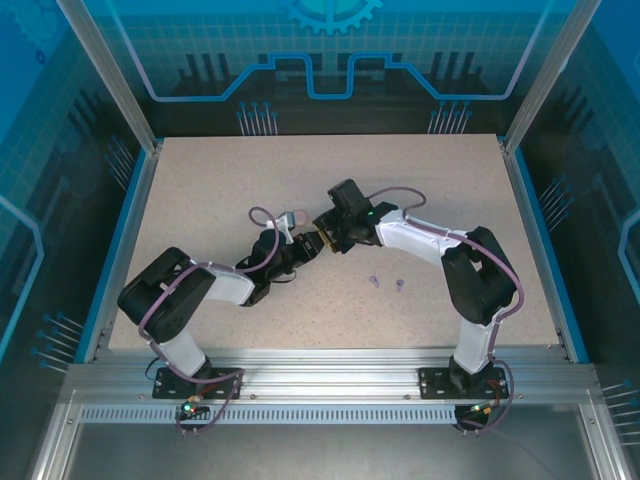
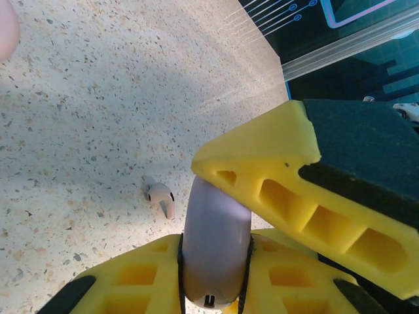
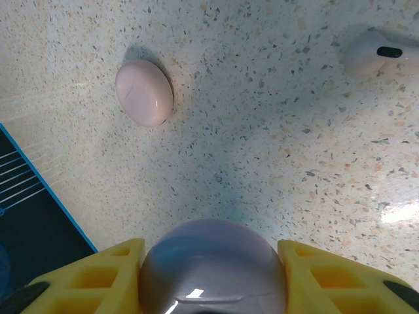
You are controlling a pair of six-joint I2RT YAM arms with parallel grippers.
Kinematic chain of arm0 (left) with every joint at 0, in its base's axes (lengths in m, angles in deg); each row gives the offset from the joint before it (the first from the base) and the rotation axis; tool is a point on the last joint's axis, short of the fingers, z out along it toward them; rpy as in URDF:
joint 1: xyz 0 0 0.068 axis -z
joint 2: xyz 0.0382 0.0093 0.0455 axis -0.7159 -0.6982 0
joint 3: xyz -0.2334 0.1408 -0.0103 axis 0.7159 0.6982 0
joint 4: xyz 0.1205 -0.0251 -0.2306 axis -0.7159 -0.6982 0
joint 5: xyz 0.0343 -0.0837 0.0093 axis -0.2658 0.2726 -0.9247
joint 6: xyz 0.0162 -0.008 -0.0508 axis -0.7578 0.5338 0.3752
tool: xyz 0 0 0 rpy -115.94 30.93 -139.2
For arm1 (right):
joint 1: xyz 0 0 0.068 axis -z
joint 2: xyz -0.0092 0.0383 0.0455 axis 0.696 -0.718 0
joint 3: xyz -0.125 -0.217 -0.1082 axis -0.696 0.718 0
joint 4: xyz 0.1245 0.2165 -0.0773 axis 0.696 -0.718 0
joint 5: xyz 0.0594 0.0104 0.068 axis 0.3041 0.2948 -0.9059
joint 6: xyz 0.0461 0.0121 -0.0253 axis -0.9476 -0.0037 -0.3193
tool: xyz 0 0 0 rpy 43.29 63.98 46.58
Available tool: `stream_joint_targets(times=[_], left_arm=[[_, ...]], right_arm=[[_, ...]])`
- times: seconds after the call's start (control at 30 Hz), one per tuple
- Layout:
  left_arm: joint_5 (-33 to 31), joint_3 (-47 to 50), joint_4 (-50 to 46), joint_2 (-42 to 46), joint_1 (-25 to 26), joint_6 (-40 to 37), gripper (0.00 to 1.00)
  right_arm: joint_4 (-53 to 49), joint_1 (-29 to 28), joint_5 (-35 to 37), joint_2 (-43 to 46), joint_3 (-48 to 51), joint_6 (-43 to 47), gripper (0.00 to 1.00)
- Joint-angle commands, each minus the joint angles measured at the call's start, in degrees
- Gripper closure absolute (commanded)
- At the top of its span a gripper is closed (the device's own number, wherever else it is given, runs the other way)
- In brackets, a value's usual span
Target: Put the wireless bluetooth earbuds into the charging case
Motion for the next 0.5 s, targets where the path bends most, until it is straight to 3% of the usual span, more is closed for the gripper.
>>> stream_joint_targets(times=[0.0,0.1,0.27,0.47], left_arm=[[-1.6,-1.1,1.4,-1.3,0.0,0.8,0.87],[-1.4,-1.0,1.3,-1.3,0.1,0.8,0.93],[-0.4,-0.8,-0.3,-0.6,0.1,0.9,0.99],[5.8,0.3,-5.4,4.6,-0.4,-1.9,1.0]], right_arm=[[0.8,-1.5,-2.4,2.8,0.5,-1.0,0.54],[1.1,-1.5,-2.6,3.2,0.8,-1.0,0.52],[1.9,1.2,-3.6,4.8,0.2,1.3,0.18],[-7.7,8.2,-3.3,11.2,-3.9,14.1,0.13]])
